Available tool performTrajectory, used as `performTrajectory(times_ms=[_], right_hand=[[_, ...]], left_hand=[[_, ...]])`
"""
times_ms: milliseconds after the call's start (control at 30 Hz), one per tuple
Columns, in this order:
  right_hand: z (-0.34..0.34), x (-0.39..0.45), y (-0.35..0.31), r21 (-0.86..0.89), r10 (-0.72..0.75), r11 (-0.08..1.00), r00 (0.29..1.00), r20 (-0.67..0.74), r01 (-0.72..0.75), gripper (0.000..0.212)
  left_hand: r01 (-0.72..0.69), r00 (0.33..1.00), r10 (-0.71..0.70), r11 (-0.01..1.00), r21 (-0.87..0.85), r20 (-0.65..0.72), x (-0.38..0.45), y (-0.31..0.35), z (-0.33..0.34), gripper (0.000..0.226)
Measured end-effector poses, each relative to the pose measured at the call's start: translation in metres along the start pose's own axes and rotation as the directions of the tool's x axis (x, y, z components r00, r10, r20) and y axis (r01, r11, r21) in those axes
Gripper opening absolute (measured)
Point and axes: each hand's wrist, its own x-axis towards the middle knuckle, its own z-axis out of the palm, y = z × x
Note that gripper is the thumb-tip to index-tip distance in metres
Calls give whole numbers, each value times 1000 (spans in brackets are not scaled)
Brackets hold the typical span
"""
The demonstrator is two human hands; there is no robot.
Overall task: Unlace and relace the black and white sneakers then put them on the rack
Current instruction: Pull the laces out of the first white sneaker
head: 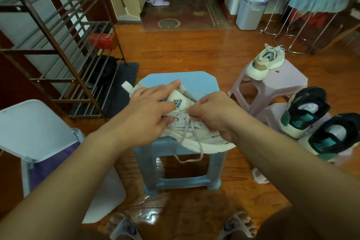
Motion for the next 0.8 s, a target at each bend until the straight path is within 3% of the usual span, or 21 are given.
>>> performTrajectory(times_ms=[100,267,400,467,500,567,600,633,667,700,733,767,800], right_hand=[[-1,-1,0,-48,-17,999,1000,-16,16,17],[1,-5,-11,-338,-106,937,993,-47,85,42],[4,3,-10,-91,-8,996,1000,5,9,20],[-9,-2,-4,-31,-50,998,998,34,51,20],[-26,-12,-3,-26,-82,996,996,47,83,20],[-13,-25,-18,-240,-123,958,980,153,158,16],[3,-25,-20,-406,-112,905,992,57,125,11],[17,-9,1,-420,-174,885,979,102,201,17],[82,12,-17,-270,-193,947,980,-45,174,30],[124,24,-27,-307,-285,936,882,-375,172,40],[138,25,-29,-351,-345,918,806,-482,183,40],[126,14,-20,-433,-366,881,853,-371,189,34],[85,-7,-2,-536,-333,817,933,-137,213,29]], left_hand=[[-7,1000,7,1000,-4,-10,0,0,0,19],[-7,1000,7,1000,-14,-14,-1,3,-1,17],[-19,1000,19,1000,-7,-18,-1,1,0,21],[-21,1000,21,1000,-10,-21,-1,1,-1,24],[-21,999,21,1000,-8,-24,-1,1,-1,25],[-16,1000,16,1000,-10,-26,-1,1,0,26],[-12,1000,12,1000,-14,-26,-2,0,0,26],[-9,1000,8,1000,-17,-26,-1,0,0,25],[-5,1000,4,1000,-18,-23,-1,0,0,24],[-4,1000,4,1000,-17,-20,-1,-1,0,23],[-8,1000,8,1000,-14,-17,-1,-1,0,23],[-14,1000,14,1000,-12,-14,0,-1,-1,24],[-17,1000,17,1000,-13,-10,0,0,-2,25]])
